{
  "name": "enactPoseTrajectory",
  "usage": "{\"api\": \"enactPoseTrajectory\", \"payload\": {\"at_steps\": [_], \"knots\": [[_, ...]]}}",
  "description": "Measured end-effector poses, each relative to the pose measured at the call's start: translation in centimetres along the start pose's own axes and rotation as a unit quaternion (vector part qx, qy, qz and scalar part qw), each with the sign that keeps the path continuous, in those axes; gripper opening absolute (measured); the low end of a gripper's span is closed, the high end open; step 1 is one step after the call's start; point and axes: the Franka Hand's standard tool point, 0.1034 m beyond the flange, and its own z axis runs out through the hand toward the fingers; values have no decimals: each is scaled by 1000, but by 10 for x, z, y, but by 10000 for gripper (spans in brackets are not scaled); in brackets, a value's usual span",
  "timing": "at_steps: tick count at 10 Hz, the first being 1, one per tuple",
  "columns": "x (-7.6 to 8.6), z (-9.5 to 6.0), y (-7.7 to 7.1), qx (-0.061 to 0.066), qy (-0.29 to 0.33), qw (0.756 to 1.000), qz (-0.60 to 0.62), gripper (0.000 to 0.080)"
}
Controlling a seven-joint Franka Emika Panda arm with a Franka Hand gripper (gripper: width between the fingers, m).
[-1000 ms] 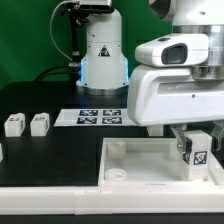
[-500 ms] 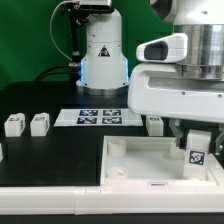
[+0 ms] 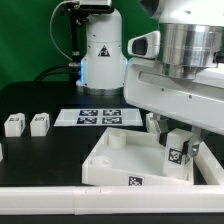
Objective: Assemble one leg
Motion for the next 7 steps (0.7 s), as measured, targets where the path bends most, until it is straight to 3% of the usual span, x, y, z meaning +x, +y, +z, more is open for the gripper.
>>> {"api": "enactPoseTrajectory", "payload": {"at_steps": [1, 2, 3, 4, 5, 7], "knots": [[0, 0, 0, 0, 0, 1000, -7, 320], [0, 0, 0, 0, 0, 1000, -7, 392], [0, 0, 0, 0, 0, 1000, -7, 392], [0, 0, 0, 0, 0, 1000, -7, 567], [0, 0, 0, 0, 0, 1000, -7, 623], [0, 0, 0, 0, 0, 1000, -7, 645]]}}
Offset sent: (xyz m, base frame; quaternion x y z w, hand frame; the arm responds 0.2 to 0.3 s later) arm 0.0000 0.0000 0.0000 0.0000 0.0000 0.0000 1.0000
